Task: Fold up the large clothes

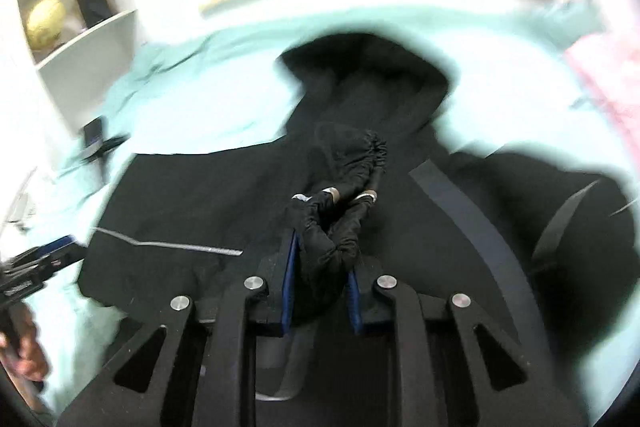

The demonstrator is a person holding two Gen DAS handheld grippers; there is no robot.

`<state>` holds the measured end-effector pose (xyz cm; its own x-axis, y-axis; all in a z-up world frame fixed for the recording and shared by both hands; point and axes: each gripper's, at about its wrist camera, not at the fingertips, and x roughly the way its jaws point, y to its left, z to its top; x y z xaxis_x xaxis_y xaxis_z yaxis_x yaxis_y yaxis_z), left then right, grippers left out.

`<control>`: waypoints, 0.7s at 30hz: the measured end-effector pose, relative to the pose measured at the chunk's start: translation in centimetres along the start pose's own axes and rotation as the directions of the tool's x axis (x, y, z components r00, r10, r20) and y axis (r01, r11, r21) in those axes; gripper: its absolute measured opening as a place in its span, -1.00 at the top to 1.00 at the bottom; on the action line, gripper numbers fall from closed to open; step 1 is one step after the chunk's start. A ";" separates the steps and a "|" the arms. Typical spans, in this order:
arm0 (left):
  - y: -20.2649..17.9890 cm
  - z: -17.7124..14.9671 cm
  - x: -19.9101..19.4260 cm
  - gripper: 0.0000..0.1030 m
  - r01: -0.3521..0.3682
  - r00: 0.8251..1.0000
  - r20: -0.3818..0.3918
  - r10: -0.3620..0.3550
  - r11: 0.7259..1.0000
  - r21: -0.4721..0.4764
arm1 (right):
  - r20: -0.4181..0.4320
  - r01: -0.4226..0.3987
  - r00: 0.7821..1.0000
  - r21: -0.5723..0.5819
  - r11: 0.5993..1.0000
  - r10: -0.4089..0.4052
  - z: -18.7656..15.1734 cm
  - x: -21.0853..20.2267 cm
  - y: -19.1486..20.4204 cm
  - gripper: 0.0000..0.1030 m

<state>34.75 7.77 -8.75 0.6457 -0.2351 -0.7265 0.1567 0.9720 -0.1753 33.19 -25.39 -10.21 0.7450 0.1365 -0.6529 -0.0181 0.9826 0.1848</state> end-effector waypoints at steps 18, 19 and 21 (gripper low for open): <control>-9.8 -2.4 14.0 -0.08 -0.002 0.976 -0.214 0.043 0.982 0.189 | -0.207 0.343 0.905 -0.163 0.925 -0.372 -4.8 7.2 -12.5 0.50; -9.7 -2.1 13.6 -0.08 0.001 0.978 -0.207 0.039 0.982 0.191 | -0.205 0.326 0.913 -0.148 0.934 -0.352 -4.4 6.8 -12.6 0.48; -9.6 -1.3 11.9 -0.08 0.064 0.983 -0.180 -0.033 0.984 0.169 | -0.189 0.304 0.925 -0.152 0.940 -0.330 -3.9 5.7 -12.3 0.39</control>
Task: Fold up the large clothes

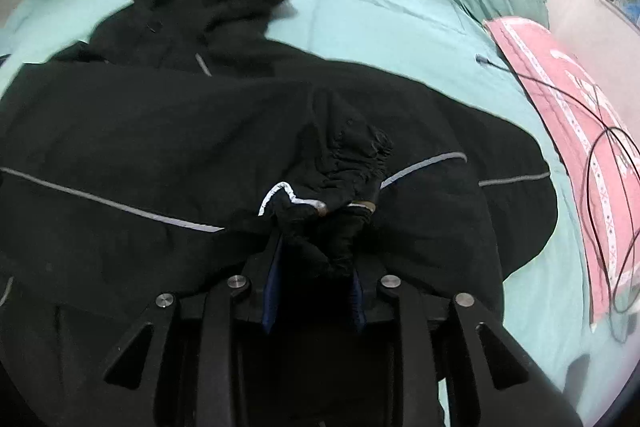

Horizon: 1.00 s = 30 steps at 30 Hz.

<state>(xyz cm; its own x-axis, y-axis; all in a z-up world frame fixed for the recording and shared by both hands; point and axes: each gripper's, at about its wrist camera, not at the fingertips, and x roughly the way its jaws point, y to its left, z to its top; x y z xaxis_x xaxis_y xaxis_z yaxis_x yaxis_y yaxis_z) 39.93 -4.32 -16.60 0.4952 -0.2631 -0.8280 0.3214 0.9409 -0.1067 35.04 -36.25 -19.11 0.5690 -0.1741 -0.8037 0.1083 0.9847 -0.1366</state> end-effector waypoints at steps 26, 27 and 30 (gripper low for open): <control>2.3 -0.6 -3.1 -0.10 0.061 0.995 0.077 -0.057 0.996 -0.060 | 0.061 -0.262 0.962 -0.068 0.963 0.266 2.6 -2.6 4.0 -0.13; 2.8 -0.8 -3.7 -0.10 0.073 0.994 0.090 -0.066 0.995 -0.073 | 0.060 -0.259 0.963 -0.069 0.964 0.263 2.0 -3.1 3.2 -0.13; 3.9 -1.4 -1.5 -0.10 0.056 0.998 0.000 -0.056 0.994 -0.094 | -0.034 -0.251 0.968 -0.059 0.966 0.250 0.0 -1.1 1.3 -0.09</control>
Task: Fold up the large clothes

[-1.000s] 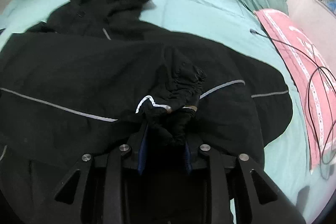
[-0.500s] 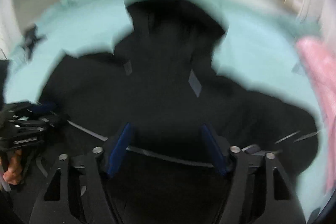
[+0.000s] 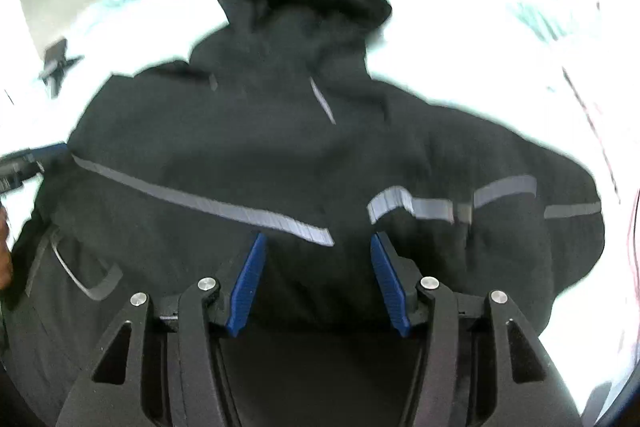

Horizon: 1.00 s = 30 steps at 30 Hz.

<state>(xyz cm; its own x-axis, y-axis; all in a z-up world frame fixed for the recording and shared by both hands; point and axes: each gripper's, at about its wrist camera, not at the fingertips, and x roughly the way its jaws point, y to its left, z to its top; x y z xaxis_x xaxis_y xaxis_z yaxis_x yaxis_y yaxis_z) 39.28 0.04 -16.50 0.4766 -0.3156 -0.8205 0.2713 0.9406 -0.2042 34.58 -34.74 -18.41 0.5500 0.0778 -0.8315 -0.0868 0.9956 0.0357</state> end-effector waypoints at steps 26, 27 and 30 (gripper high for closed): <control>-22.3 3.3 -9.5 -0.12 0.074 0.983 0.141 -0.121 0.952 0.297 | 0.169 -0.078 0.983 0.035 0.996 0.071 -8.8 -13.3 -5.1 -0.22; -23.3 3.3 -8.0 -0.12 0.094 0.983 0.125 -0.135 0.952 0.291 | 0.188 -0.084 0.980 0.060 0.995 0.071 -8.7 -14.1 -6.4 -0.23; -25.2 3.1 -2.5 -0.12 0.130 0.982 0.095 -0.162 0.952 0.278 | 0.221 -0.082 0.974 0.128 0.988 0.052 -8.2 -15.7 -9.9 -0.24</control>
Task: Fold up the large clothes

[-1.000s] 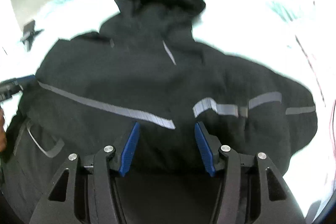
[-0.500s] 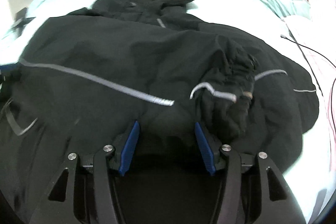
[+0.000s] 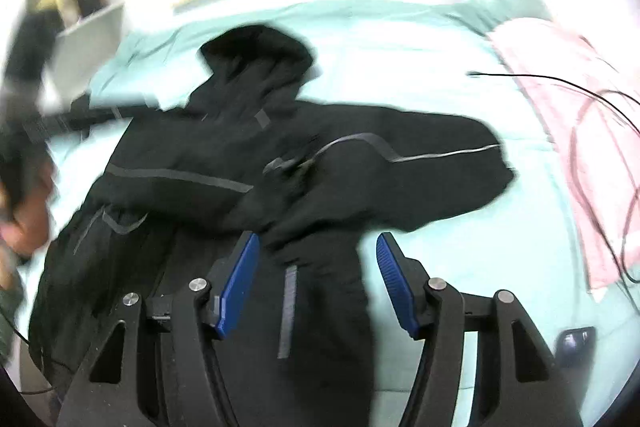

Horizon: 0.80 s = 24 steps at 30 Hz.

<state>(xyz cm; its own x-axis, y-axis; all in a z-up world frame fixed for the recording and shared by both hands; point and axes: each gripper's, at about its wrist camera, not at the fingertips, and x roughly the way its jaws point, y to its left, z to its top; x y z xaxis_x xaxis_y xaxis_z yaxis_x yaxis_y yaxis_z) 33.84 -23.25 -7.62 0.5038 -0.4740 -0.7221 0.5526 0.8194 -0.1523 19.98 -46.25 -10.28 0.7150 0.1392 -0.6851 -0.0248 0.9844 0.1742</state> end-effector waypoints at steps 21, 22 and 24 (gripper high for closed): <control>0.7 -5.6 12.5 -0.15 -0.045 0.996 -0.079 0.045 0.999 -0.004 | -0.081 0.065 0.996 0.565 0.823 -0.022 3.9 15.2 -20.7 -0.43; 0.7 -5.6 12.4 -0.15 -0.046 0.996 -0.078 0.046 0.999 -0.004 | -0.087 0.061 0.996 0.571 0.819 -0.014 4.1 16.1 -21.1 -0.43; 0.7 -5.6 12.5 -0.15 -0.049 0.996 -0.076 0.049 0.999 -0.002 | -0.061 0.031 0.998 0.580 0.814 0.006 4.6 17.2 -21.2 -0.44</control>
<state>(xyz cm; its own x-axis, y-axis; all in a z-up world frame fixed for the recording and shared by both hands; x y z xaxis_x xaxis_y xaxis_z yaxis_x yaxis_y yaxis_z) 36.80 -26.77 -20.54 0.4780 -0.4078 -0.7779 0.5258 0.8423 -0.1185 36.00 -65.28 -22.45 0.6708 0.1511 -0.7261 0.4070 0.7434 0.5307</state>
